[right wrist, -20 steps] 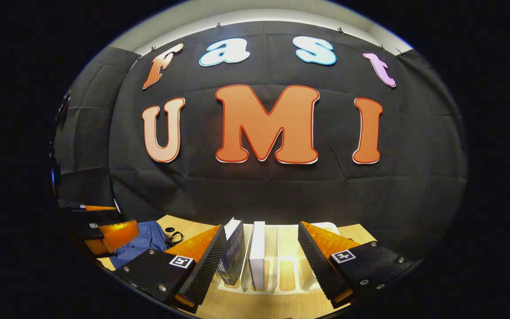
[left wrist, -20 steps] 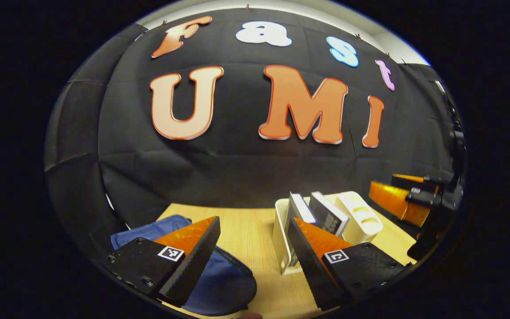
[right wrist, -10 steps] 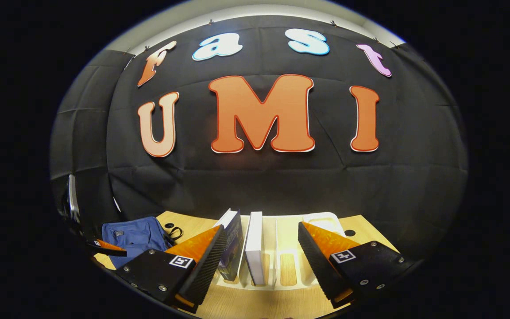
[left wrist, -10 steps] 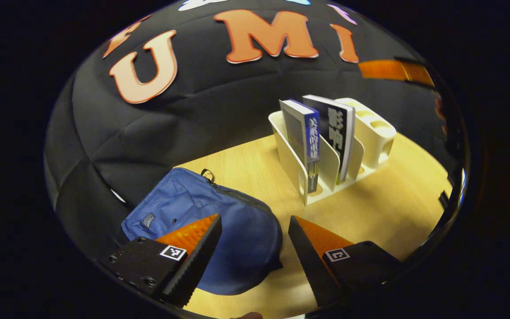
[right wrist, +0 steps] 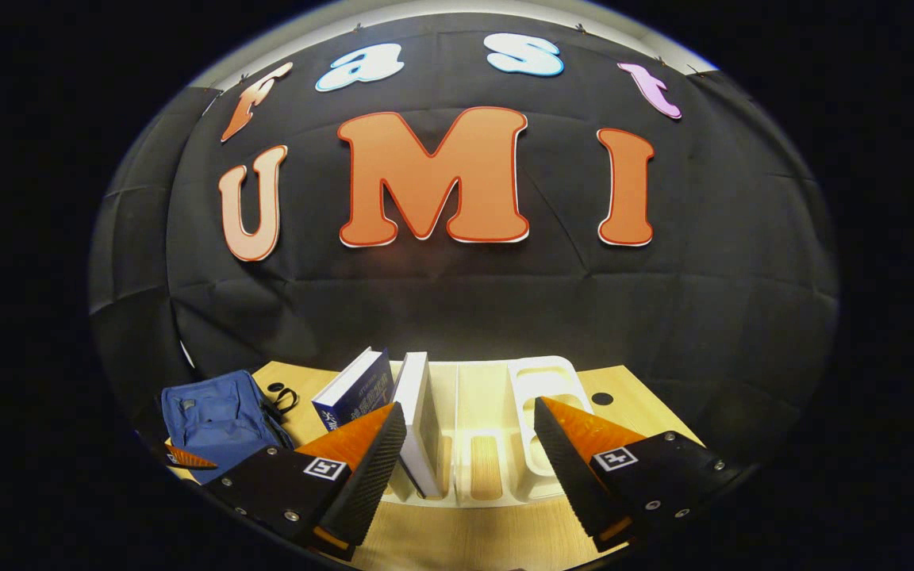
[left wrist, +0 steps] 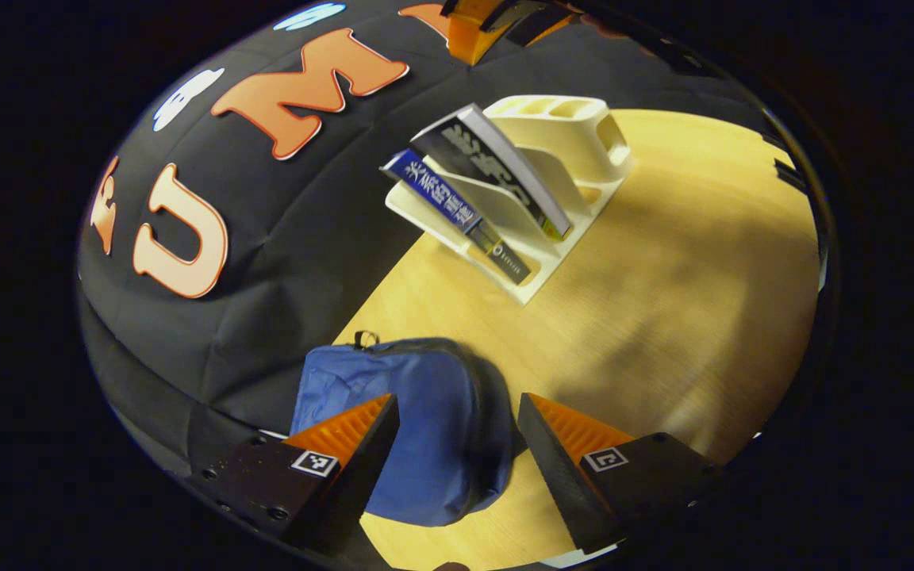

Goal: Open the schoolbag, grab two books from the bookshelf and put them into the schoolbag.

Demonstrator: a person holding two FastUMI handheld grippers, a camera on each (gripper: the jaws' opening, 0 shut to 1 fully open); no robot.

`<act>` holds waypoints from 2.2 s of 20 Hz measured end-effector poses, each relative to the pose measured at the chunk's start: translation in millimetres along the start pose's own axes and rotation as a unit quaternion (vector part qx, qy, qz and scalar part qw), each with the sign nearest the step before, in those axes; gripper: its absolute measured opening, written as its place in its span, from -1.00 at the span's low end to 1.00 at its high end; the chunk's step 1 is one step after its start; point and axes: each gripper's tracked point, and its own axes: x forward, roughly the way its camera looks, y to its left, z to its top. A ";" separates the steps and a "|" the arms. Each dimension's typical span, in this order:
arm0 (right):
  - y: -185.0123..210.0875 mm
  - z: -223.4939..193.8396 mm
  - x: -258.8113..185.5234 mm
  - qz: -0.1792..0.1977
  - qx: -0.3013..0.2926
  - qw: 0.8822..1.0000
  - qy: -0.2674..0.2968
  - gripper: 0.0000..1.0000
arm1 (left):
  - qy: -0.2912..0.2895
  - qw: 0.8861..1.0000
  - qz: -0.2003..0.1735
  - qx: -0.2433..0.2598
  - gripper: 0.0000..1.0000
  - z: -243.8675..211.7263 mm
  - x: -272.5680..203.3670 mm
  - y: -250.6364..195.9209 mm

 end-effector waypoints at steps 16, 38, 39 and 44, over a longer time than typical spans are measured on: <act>-1.0 -2.7 7.8 0.004 0.000 1.000 0.004 0.94 | 0.115 0.993 0.022 0.023 -0.51 -52.5 24.5 8.1; 112.8 3.7 48.0 0.106 -0.017 0.991 0.079 0.94 | 0.061 0.956 -0.058 -0.282 -0.98 -6.1 -7.5 171.1; 119.7 0.6 54.0 0.108 -0.016 0.990 0.092 0.93 | 0.058 0.953 -0.060 -0.290 -0.99 -6.4 -9.5 180.5; 137.4 -7.1 89.7 0.088 -0.041 0.984 0.151 0.93 | 0.040 0.940 -0.073 -0.331 -0.99 -4.8 -7.7 210.2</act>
